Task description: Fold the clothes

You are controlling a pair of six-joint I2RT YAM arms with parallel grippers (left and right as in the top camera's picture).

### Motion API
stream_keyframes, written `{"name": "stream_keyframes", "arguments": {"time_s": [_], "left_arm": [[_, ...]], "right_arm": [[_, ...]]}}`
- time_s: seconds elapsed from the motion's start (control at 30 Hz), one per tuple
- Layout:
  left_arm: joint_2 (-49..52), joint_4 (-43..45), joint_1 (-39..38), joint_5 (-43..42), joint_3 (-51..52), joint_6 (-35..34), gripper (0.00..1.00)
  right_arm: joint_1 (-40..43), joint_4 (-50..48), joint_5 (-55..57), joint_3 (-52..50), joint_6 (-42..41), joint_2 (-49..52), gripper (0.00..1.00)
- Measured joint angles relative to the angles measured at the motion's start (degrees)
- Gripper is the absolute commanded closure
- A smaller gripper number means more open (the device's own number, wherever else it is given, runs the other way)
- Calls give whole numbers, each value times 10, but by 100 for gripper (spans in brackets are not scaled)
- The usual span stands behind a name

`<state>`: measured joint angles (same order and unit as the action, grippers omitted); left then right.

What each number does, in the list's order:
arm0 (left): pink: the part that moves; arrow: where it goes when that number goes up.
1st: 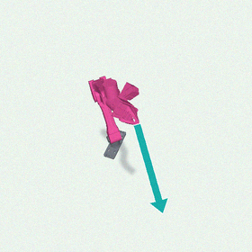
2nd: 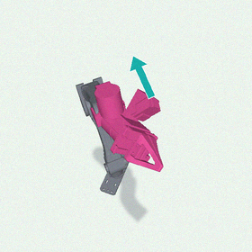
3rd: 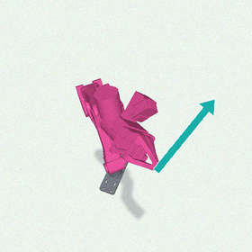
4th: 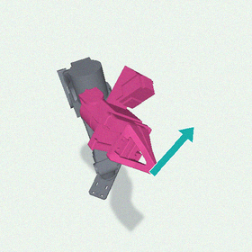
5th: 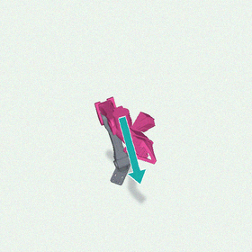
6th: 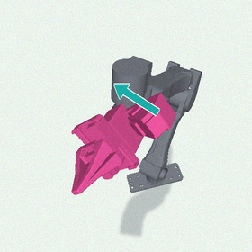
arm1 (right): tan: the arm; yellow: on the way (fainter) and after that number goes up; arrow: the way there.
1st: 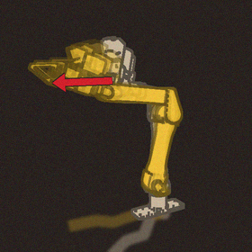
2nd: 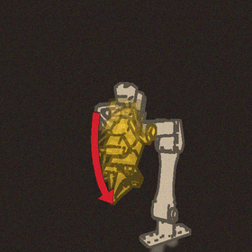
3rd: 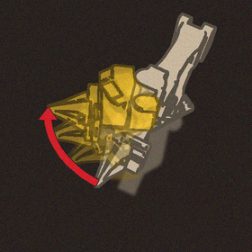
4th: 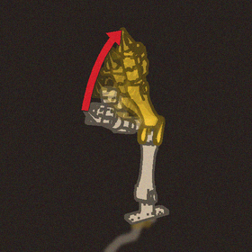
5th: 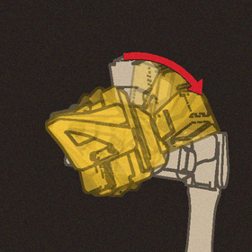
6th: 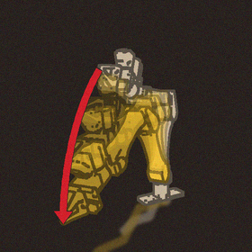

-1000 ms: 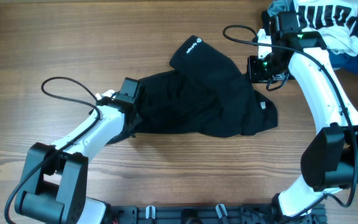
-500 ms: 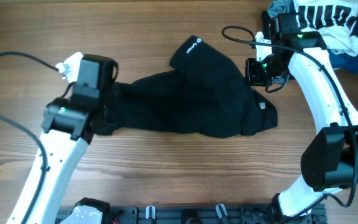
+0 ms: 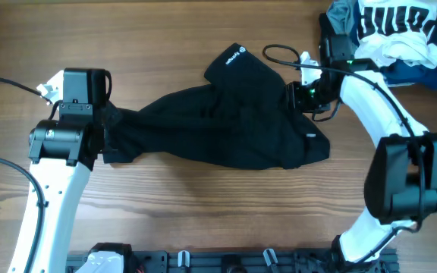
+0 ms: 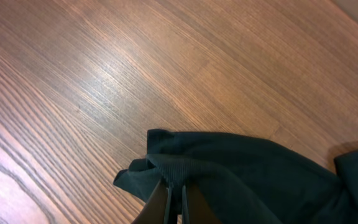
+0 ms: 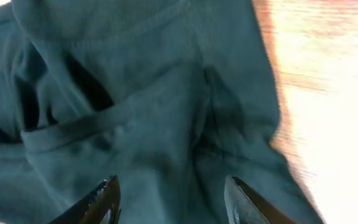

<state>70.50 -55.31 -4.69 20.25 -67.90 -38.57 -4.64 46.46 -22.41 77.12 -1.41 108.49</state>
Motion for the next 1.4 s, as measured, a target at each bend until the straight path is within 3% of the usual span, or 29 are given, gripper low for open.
{"name": "stream_keyframes", "arguments": {"time_s": [0.03, 0.2, 0.23, 0.27, 0.33, 0.47, 0.67, 0.9, 1.17, 1.3, 1.4], "left_arm": [[0, 0, 0, 0, 0, 0, 96], [0, 0, 0, -2, 0, 0, 96], [0, 0, 0, -2, 0, 0, 96], [0, 0, 0, -2, 0, 0, 96], [0, 0, 0, -2, 0, 2, 96], [0, 0, 0, -2, 0, 2, 96], [0, 2, 0, -2, -3, 14, 96], [-40, -45, 0, -3, -164, 70, 96], [-127, -63, 0, 0, -297, 112, 96], [-129, -91, 1, -9, -307, 116, 96], [-68, -99, 2, -23, -307, 116, 96]], "right_arm": [[-2, -8, -4, -2, 0, 9, 47], [-30, -60, -20, -8, -11, 56, 75], [-31, -75, -21, -8, -18, 57, 90], [-30, -81, -21, -6, -22, 57, 95], [-30, -82, -21, 0, -29, 57, 96], [-18, -69, -20, 30, -30, 55, 96], [48, 53, -2, 163, -4, -18, 96], [59, 123, 76, 257, 18, -217, 96], [59, 125, 157, 270, 17, -417, 96], [60, 166, 113, 276, 16, -398, 83], [60, 208, 25, 275, 28, -308, 55]]}}
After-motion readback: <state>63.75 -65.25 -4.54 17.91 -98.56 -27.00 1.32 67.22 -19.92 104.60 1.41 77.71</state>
